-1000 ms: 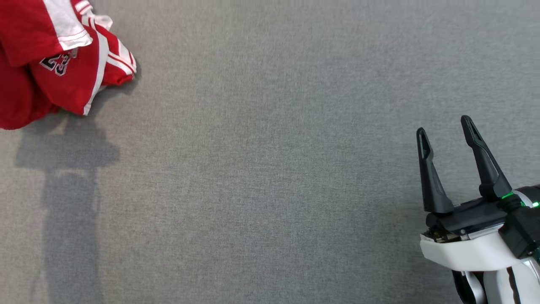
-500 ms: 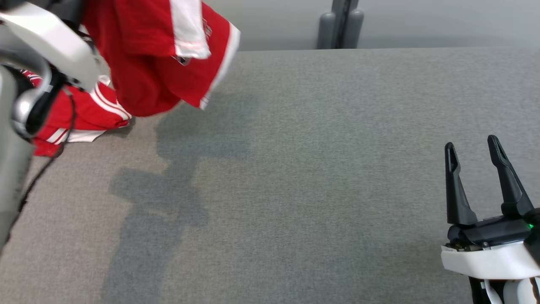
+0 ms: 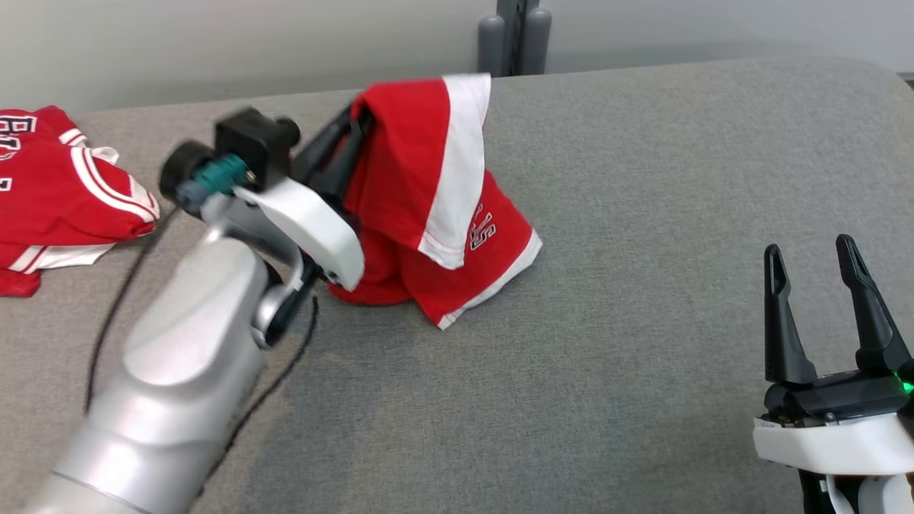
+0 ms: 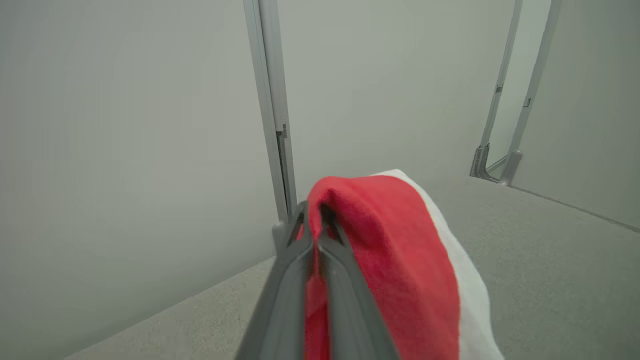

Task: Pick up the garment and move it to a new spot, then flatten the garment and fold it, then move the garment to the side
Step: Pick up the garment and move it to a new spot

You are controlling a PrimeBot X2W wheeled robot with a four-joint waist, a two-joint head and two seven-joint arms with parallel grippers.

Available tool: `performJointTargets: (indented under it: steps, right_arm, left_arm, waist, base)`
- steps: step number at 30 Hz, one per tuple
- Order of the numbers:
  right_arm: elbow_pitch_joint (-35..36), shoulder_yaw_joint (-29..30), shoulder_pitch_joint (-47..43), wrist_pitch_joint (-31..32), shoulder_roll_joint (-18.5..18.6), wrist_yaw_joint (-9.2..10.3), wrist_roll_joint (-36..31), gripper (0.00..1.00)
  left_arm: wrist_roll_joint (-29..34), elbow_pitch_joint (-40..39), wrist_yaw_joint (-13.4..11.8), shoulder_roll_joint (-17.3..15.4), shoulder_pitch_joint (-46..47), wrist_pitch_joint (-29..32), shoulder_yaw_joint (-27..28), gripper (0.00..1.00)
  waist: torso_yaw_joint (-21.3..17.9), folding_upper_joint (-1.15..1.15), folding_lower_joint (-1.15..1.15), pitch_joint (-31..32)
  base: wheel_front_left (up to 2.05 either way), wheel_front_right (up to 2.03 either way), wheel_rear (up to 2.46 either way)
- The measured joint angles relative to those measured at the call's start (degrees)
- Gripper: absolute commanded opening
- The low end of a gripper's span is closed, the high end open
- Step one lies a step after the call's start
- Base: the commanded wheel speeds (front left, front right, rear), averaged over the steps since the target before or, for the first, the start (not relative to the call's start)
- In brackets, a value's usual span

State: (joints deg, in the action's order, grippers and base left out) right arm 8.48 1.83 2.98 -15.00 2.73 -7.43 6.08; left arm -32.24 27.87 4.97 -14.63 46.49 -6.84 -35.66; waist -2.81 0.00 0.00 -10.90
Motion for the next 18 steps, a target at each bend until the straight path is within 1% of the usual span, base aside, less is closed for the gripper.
performJointTargets:
  steps: [4,8,10,13,18]
  right_arm:
    - [-0.08,-0.03,0.33,0.0,0.0,0.0,0.12,1.0]
    - [-0.31,-0.35,0.92,0.0,0.0,0.0,0.46,1.0]
    - [-0.36,-0.43,1.21,0.0,0.01,0.0,0.57,1.0]
    - [-0.48,-0.54,1.26,0.0,0.0,0.0,0.68,1.0]
    - [-0.73,-0.69,1.28,0.0,0.0,0.0,0.9,1.0]
  left_arm:
    - [0.57,5.84,-1.25,3.92,-2.43,-3.46,-1.65,0.0]
    - [0.26,11.48,-1.54,7.82,-4.5,-5.61,-2.5,0.0]
    - [-0.11,13.91,-1.52,9.23,-5.56,-6.33,-3.05,0.0]
    - [-0.25,17.14,-1.53,10.51,-6.91,-7.19,-3.78,0.0]
    - [-0.04,20.15,-3.04,11.61,-7.98,-7.91,-5.16,0.0]
  waist:
    - [-1.38,0.0,0.0,-1.09]
    - [-2.74,0.0,0.0,-1.85]
    - [-3.36,0.0,0.0,-2.07]
    - [-4.1,0.0,0.0,-2.26]
    - [-4.62,0.0,0.0,-2.11]
  base:
    - [0.0,0.0,0.0]
    - [0.0,0.0,0.0]
    - [0.0,0.0,0.0]
    - [0.0,0.0,0.0]
    - [0.0,0.0,0.0]
